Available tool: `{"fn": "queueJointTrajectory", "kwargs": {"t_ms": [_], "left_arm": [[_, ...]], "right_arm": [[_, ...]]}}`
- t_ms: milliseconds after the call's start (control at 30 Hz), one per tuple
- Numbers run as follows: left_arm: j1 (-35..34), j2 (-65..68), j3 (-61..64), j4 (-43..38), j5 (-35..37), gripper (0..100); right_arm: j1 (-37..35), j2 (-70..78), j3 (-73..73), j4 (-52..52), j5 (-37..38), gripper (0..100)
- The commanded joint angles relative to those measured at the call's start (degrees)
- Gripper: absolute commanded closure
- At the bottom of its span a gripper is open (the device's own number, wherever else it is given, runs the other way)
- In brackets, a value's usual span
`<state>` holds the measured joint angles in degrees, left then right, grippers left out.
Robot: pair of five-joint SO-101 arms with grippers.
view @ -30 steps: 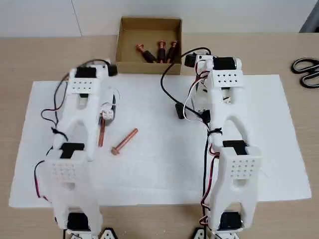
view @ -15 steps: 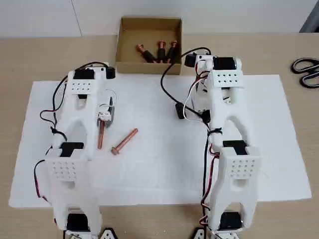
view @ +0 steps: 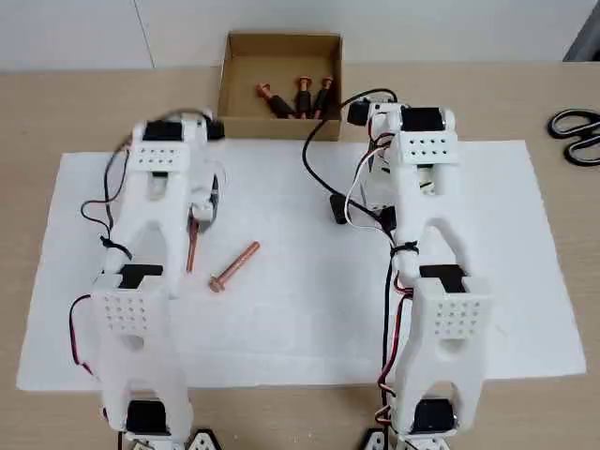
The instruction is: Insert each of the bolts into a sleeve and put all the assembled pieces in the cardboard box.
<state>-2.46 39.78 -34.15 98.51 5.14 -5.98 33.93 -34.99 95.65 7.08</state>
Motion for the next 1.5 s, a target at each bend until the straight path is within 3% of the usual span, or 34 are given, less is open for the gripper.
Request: {"fn": "queueJointTrajectory", "kwargs": {"t_ms": [0,300,567,700,867,1000,1167,1467], "left_arm": [[-0.4,-2.9,-9.5,2.0,3.0,99],[2.1,-31.1,-3.5,2.0,4.3,99],[13.2,-68.0,13.8,-0.5,4.3,99],[15.0,-81.8,26.5,-9.6,5.7,99],[15.3,-93.2,50.8,-25.8,15.3,99],[15.1,-98.9,68.4,-43.6,21.2,99],[15.0,-102.5,83.0,-63.3,22.9,99],[15.5,-102.5,85.3,-66.1,25.7,99]], "right_arm": [[0.6,-11.2,-2.1,0.7,-0.2,99.5],[0.4,-36.0,-1.8,0.7,-0.2,99.5],[-2.4,-52.3,4.3,0.7,-0.2,99.5],[-8.6,-61.0,16.9,0.2,-0.2,99.5],[-13.0,-68.2,31.4,-3.3,-0.6,99.5],[-13.2,-71.7,43.9,-16.3,-0.6,99.5],[-15.3,-75.6,61.7,-31.2,-0.8,99.5],[-20.1,-89.7,84.0,-49.6,-10.0,99.5]]}}
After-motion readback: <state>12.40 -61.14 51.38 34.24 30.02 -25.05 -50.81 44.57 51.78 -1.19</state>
